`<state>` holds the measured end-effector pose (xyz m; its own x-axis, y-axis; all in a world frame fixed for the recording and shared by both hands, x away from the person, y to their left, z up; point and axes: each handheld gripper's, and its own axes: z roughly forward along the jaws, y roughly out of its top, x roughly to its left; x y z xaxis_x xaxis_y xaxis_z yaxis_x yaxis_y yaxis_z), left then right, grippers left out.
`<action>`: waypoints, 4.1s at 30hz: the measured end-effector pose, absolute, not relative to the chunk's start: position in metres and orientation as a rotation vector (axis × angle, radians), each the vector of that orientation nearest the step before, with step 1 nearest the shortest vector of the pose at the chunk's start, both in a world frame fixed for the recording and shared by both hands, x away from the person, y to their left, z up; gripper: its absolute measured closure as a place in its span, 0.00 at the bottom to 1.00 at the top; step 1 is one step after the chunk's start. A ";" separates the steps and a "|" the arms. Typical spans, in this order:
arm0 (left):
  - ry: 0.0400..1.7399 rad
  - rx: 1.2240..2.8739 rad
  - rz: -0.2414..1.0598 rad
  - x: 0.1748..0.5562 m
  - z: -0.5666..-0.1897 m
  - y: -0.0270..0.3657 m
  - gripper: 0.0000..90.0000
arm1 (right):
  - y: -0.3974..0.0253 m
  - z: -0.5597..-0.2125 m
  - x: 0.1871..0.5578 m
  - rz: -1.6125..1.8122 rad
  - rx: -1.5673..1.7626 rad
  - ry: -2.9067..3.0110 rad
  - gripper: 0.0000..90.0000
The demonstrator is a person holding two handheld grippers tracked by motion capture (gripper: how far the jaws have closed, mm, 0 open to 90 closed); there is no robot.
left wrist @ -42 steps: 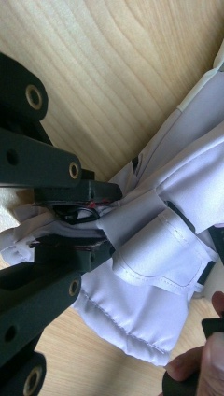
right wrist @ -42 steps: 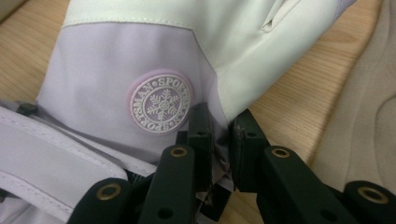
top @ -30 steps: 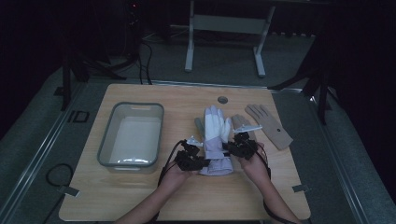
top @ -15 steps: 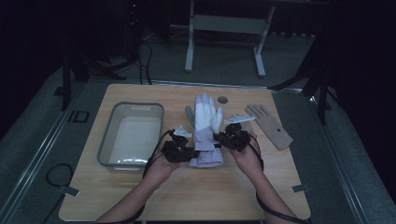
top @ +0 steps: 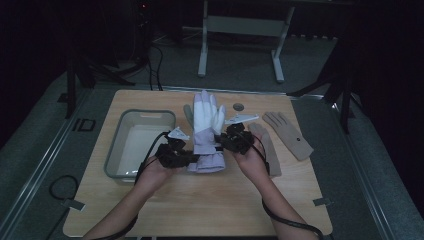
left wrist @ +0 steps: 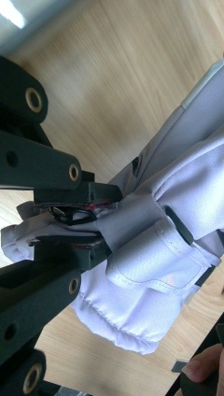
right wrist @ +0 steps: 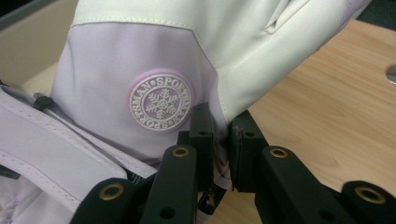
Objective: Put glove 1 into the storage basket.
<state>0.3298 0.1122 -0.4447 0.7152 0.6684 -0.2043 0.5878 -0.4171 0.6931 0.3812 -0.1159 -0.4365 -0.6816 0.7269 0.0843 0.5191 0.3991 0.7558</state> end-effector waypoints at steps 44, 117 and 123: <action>1.173 2.139 0.053 0.326 -0.455 0.281 0.86 | 0.067 -0.455 0.404 1.177 1.003 2.607 0.90; 1.007 2.073 0.268 0.293 -0.456 0.161 0.50 | -0.059 -0.457 0.392 1.289 0.883 2.636 0.16; 0.934 2.075 0.230 0.290 -0.464 0.140 0.49 | -0.081 -0.462 0.385 1.305 0.891 2.619 0.16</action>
